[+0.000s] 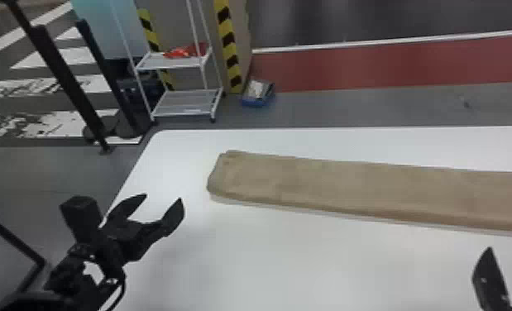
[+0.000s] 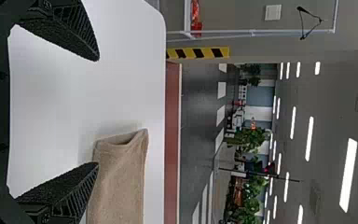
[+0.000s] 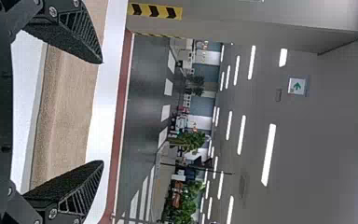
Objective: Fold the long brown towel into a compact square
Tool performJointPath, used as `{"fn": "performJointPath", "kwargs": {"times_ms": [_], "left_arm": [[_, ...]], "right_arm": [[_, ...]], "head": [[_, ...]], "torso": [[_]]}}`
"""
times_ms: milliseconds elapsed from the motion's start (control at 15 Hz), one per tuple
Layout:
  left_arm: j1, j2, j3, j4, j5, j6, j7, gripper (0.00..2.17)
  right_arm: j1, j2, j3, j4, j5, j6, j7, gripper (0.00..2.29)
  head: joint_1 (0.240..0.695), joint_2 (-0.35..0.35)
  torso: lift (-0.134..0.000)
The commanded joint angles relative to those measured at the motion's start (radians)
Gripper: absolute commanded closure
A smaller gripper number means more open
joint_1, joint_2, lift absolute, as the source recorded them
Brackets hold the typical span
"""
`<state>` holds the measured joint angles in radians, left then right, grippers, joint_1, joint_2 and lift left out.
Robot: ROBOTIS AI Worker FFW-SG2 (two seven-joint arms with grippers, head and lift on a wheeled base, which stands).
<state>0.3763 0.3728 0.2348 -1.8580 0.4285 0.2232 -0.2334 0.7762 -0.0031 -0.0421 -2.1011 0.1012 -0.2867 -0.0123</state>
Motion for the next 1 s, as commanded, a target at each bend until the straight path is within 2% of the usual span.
{"fn": "performJointPath", "kwargs": {"times_ms": [0, 267, 533, 933], "left_arm": [[-0.116, -0.003, -0.049, 0.002, -0.022, 0.120, -0.012, 0.08], [-0.329, -0.017, -0.124, 0.161, -0.065, 0.252, -0.018, 0.14], [-0.543, -0.064, -0.120, 0.390, -0.105, 0.433, -0.103, 0.14], [-0.606, -0.084, -0.137, 0.450, -0.128, 0.506, -0.126, 0.21]], "right_arm": [[0.011, 0.004, -0.004, -0.002, 0.000, -0.002, -0.005, 0.13], [0.028, 0.004, -0.007, -0.014, 0.000, -0.002, -0.005, 0.13], [0.046, 0.004, -0.016, -0.023, 0.000, -0.002, -0.012, 0.13], [0.057, 0.004, -0.021, -0.027, 0.002, -0.005, -0.014, 0.13]], "head": [[0.695, 0.177], [0.695, 0.114], [0.695, 0.097], [0.695, 0.079]], "torso": [[-0.123], [-0.123], [-0.123], [-0.123]]}}
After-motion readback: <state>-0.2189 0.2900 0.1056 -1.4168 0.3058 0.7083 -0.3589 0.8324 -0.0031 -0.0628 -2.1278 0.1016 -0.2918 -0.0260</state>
